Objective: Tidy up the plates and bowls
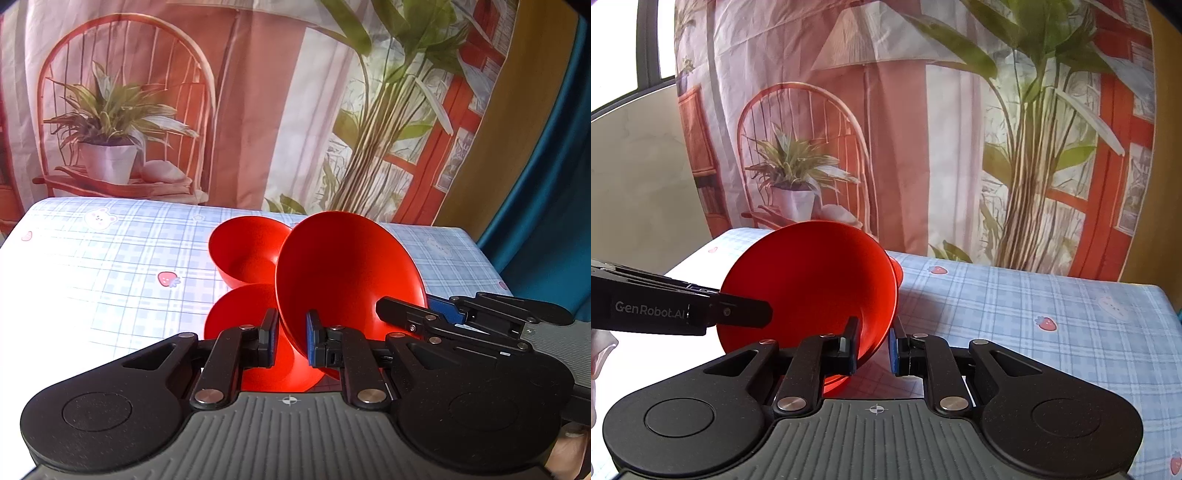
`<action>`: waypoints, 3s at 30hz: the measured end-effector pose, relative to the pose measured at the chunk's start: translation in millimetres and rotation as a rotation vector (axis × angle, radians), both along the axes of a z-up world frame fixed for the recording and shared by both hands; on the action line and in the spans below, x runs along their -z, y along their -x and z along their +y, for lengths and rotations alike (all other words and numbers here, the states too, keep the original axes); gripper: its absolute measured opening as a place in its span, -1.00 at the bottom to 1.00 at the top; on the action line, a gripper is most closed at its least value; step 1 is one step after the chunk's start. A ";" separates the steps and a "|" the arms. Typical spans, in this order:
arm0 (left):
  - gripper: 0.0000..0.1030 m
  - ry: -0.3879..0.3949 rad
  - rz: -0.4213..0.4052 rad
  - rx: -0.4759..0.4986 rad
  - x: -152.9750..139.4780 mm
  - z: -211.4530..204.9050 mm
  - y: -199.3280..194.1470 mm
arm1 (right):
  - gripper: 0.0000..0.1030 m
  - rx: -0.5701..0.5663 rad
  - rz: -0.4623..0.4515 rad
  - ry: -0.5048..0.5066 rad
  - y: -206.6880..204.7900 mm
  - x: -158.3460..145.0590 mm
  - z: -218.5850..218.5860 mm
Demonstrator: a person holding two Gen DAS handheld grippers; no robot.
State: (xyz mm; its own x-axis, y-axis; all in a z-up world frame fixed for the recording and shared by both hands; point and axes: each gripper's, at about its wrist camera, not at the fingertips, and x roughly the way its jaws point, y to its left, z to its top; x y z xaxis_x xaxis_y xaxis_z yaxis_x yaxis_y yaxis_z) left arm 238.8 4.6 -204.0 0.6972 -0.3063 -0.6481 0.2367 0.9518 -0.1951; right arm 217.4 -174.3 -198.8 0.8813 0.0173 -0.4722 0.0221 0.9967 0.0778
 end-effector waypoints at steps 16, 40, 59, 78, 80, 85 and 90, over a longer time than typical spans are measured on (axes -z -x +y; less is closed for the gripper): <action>-0.68 -0.007 0.041 -0.046 25.5 18.4 -11.7 | -0.72 -0.028 0.055 0.011 -27.6 24.2 21.9; -0.69 -0.030 0.089 -0.061 43.6 16.1 -25.8 | -0.71 -0.049 0.114 0.010 -47.1 47.2 19.2; -0.68 -0.028 0.082 -0.078 45.3 18.0 -27.0 | -0.70 -0.044 0.120 0.013 -46.9 49.7 17.4; -0.65 -0.020 0.042 -0.112 29.2 31.0 -27.6 | -0.69 -0.033 0.092 0.037 -44.3 37.6 6.5; -0.65 -0.019 0.037 -0.115 27.4 31.8 -29.7 | -0.68 -0.034 0.086 0.037 -44.3 35.1 4.6; -0.65 -0.020 0.033 -0.117 26.5 32.9 -35.0 | -0.68 -0.034 0.073 0.043 -45.9 30.2 -0.6; -0.65 -0.023 0.027 -0.115 24.4 32.1 -42.9 | -0.68 -0.026 0.061 0.043 -49.5 25.7 -9.7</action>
